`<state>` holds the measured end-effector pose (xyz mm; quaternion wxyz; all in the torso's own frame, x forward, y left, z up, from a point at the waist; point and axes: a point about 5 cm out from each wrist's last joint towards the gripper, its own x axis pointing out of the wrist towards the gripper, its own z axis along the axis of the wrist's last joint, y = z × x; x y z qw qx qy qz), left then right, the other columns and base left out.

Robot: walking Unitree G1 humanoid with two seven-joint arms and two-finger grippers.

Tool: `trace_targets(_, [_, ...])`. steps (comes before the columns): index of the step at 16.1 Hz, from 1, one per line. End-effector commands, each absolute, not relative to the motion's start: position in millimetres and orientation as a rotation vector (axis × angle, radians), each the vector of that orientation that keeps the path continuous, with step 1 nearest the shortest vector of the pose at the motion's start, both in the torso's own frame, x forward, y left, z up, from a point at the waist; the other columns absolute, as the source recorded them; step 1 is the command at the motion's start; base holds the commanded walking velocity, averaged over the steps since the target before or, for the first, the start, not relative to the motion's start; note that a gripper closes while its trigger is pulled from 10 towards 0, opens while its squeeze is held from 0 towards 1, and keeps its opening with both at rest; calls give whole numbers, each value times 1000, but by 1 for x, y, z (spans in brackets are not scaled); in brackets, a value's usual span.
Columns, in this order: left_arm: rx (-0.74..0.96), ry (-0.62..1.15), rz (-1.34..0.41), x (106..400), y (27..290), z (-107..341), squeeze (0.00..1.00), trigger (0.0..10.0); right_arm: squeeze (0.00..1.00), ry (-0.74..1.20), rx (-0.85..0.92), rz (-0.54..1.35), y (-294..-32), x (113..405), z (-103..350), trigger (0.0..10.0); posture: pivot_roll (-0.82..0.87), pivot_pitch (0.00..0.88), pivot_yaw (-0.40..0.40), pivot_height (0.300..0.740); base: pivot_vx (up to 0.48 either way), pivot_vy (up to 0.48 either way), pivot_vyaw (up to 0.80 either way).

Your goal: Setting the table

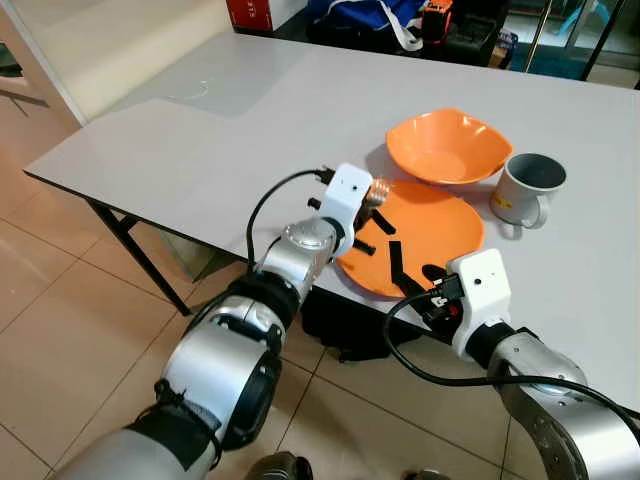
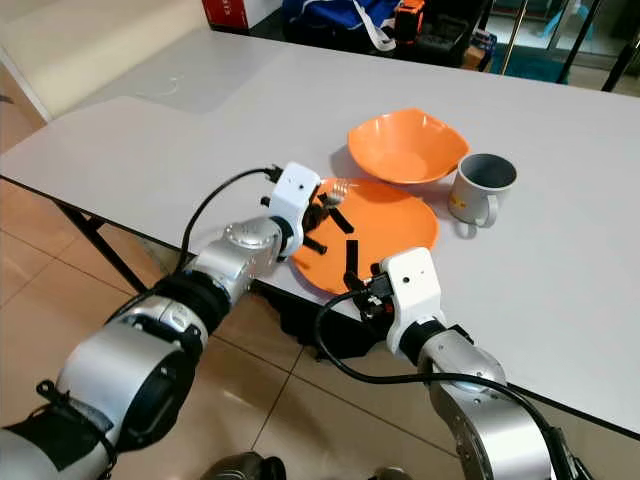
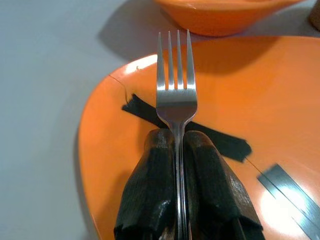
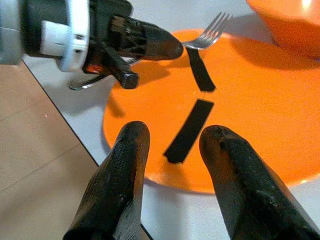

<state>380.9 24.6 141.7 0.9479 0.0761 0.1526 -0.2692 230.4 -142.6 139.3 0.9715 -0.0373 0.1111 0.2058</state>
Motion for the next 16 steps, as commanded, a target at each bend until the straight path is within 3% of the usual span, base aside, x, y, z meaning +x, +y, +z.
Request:
trace_targets(1, [148,290,-520,386,28,149,0,10000,0,213,-78,410,-141,227,142,10000,-63,123,141,740,0,0,0])
trace_targets(16, [161,262,-521,385,20,151,0,10000,0,191,-84,402,-137,215,153,10000,-107,226,175,740,0,0,0])
